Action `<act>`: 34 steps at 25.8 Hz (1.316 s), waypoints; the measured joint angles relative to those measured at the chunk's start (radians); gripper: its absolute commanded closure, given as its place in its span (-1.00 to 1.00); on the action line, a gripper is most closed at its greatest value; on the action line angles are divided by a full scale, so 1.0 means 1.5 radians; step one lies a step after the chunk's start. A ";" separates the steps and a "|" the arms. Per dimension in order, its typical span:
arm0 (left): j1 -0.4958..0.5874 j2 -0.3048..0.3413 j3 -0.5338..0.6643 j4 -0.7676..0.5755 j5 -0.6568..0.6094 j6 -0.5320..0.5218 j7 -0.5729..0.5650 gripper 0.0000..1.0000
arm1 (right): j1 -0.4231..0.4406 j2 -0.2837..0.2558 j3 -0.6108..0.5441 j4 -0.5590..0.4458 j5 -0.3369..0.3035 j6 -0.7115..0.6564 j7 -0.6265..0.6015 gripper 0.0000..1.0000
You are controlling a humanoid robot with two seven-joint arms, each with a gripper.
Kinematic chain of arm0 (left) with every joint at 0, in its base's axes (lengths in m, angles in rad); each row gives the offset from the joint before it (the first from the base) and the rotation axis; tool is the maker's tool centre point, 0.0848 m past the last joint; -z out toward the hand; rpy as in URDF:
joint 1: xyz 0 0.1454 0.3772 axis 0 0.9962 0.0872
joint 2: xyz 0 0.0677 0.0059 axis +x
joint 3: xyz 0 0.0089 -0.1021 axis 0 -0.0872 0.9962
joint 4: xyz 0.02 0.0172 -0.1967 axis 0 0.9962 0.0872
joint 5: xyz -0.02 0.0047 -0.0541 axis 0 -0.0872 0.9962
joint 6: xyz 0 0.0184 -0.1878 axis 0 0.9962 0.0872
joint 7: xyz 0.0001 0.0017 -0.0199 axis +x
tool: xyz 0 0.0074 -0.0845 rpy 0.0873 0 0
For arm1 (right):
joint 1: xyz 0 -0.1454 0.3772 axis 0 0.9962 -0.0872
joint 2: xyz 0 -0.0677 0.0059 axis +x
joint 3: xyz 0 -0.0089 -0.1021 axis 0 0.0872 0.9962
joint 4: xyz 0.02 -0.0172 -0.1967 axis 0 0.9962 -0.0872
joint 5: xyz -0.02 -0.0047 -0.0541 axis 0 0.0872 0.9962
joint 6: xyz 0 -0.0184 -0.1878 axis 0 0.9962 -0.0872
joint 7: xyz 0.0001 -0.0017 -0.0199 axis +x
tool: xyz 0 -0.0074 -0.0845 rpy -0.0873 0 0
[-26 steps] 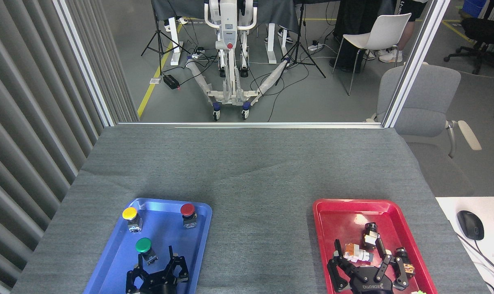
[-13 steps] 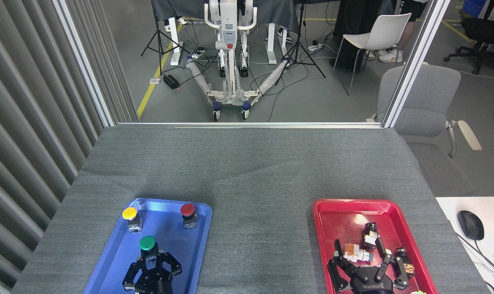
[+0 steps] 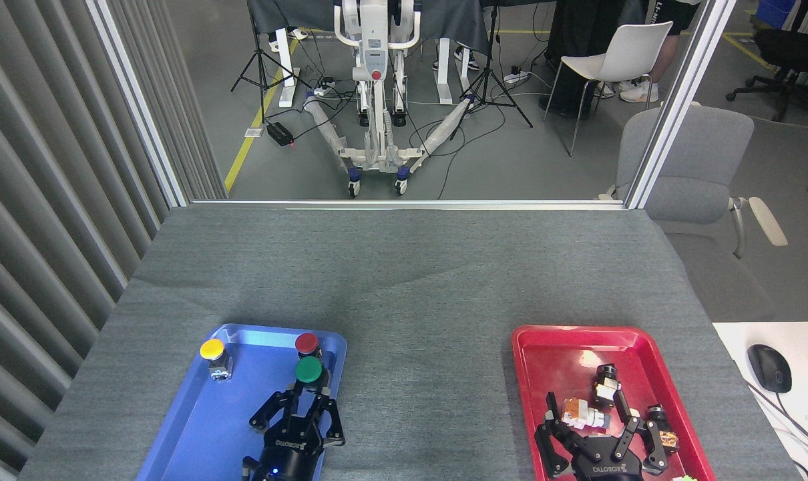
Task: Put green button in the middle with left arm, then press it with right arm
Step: 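Carry the green button out of the blue tray toward the table middle, then release the green button on the table and withdraw the left gripper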
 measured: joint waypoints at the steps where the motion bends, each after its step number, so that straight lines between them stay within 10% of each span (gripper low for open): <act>1: -0.015 0.003 -0.016 0.006 -0.015 -0.046 -0.019 1.00 | 0.000 0.000 0.000 0.000 0.000 0.000 0.000 -1.00; 17: -0.173 -0.057 -0.132 0.248 -0.050 -0.165 -0.140 0.78 | 0.000 0.000 0.001 0.000 -0.001 -0.001 0.001 -1.00; 21: -0.176 -0.064 -0.132 0.256 -0.050 -0.177 -0.135 -1.00 | 0.000 0.001 0.001 0.000 -0.001 -0.001 0.001 -1.00; 34: -0.112 -0.066 -0.119 0.122 -0.048 -0.155 -0.125 -0.99 | 0.000 0.004 0.019 0.002 0.000 0.000 0.001 -0.99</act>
